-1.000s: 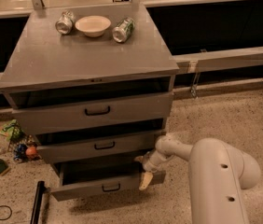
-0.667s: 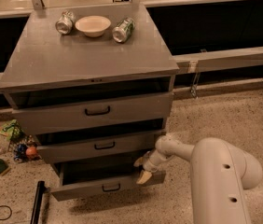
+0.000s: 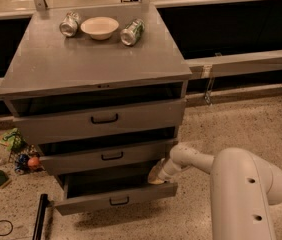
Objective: Open bottom drawer
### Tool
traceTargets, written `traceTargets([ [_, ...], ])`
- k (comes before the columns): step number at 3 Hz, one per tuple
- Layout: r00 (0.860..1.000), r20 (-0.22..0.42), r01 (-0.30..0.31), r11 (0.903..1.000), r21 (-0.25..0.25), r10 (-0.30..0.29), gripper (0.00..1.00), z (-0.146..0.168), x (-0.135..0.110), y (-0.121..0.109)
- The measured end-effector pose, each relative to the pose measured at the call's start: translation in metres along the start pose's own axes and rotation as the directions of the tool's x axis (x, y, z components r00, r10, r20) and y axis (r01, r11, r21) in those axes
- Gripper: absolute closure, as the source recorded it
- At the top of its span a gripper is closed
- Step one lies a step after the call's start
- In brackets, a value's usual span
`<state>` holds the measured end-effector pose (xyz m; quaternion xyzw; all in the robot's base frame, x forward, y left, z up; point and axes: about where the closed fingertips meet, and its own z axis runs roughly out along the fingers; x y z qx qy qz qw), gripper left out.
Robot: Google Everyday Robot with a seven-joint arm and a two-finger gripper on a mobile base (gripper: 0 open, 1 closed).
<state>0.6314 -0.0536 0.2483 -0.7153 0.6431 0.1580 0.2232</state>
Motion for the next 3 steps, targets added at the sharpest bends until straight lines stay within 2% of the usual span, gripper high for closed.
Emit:
traceTargets([
  [1,0.999,0.012,0.034,0.998,0.053,-0.035,1.0,0.017,0.011,-0.018],
  [2,0.997,0.018,0.069,0.9943,0.082,-0.07,1.0,0.034,0.018,-0.035],
  [3,0.998,0.022,0.059,0.9942,0.09,-0.061,1.0,0.046,0.027,-0.043],
])
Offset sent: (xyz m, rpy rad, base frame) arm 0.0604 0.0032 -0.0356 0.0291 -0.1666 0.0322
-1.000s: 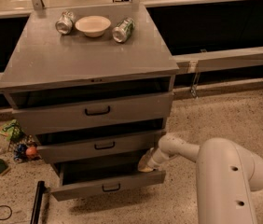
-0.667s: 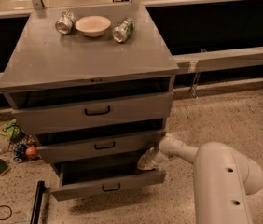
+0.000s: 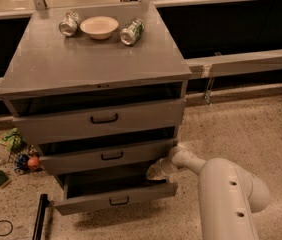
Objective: Open bottom drawer
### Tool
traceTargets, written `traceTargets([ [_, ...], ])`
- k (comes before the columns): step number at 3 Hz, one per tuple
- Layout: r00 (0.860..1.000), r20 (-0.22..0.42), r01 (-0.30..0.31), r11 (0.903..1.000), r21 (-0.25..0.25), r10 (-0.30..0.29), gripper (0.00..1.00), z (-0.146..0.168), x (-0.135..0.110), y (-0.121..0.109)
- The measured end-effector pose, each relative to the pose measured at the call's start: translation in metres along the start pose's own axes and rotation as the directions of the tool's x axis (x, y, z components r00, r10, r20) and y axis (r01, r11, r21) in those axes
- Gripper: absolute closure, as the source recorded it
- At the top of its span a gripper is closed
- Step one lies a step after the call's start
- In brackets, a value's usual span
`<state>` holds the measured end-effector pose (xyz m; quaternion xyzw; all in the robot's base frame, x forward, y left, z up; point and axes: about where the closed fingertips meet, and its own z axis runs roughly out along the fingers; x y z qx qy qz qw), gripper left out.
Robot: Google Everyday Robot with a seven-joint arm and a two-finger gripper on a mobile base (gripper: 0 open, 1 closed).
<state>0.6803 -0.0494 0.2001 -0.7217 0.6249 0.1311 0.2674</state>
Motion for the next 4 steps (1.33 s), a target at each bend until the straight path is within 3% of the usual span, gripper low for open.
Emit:
traceTargets([
  [2,1.0,0.011,-0.013,0.9998,-0.018,0.013,1.0,0.014,0.0,0.004],
  [4,0.997,0.033,-0.072,0.9939,-0.083,0.075,1.0,0.048,-0.004,0.04],
])
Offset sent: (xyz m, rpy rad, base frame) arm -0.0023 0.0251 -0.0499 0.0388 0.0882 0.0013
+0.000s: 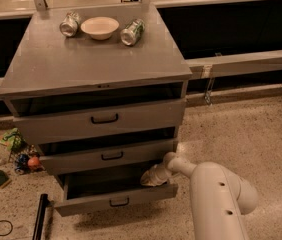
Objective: Open bottom drawer
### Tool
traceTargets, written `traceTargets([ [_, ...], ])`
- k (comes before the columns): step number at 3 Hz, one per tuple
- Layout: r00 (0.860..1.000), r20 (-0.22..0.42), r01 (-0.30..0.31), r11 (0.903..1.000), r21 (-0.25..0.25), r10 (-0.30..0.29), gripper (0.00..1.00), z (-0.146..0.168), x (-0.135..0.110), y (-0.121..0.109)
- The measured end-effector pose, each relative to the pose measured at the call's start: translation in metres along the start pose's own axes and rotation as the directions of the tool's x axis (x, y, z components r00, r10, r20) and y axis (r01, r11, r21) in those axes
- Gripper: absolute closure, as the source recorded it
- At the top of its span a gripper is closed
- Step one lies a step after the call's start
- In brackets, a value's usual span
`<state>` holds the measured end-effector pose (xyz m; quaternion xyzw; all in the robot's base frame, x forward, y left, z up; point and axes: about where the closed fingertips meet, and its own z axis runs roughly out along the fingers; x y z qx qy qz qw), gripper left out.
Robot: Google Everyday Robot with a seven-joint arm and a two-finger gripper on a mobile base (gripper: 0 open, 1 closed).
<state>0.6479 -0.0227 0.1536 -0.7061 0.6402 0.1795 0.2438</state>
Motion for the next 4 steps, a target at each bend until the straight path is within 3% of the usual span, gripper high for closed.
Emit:
traceTargets([
  [1,1.0,0.0,0.0,1.0,0.0,0.0,1.0,0.0,0.0,0.0],
  [2,0.999,-0.003,-0.037,0.9981,-0.048,0.037,1.0,0.0,-0.001,0.03],
  [3,0.999,-0.003,-0.045,0.9969,-0.064,0.045,1.0,0.001,-0.002,0.037],
  [4,0.997,-0.005,-0.079,0.9858,-0.148,0.08,1.0,0.006,-0.007,0.074],
])
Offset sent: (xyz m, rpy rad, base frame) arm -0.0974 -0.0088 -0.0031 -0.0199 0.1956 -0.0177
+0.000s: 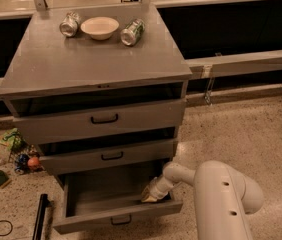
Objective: Open bottom drawer
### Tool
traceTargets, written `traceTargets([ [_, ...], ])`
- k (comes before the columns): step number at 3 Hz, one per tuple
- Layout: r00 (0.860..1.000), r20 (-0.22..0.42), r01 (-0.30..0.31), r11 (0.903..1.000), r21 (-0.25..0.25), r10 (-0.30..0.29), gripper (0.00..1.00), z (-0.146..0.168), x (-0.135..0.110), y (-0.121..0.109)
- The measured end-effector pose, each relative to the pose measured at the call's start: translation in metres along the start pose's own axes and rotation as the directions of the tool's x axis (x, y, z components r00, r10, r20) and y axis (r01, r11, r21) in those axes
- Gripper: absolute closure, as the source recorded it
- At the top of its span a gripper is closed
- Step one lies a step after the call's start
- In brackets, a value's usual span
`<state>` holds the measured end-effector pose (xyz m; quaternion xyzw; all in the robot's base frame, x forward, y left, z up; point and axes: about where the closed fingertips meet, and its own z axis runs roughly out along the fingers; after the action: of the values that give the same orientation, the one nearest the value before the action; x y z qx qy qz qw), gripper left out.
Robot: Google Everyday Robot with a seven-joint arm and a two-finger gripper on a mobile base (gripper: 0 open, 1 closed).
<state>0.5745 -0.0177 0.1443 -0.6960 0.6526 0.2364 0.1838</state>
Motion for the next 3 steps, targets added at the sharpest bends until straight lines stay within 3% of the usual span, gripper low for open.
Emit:
traceTargets([
  [1,1.0,0.0,0.0,1.0,0.0,0.0,1.0,0.0,0.0,-0.001],
  [3,0.999,-0.017,-0.047,0.9957,-0.08,0.046,1.0,0.001,0.0,0.034],
])
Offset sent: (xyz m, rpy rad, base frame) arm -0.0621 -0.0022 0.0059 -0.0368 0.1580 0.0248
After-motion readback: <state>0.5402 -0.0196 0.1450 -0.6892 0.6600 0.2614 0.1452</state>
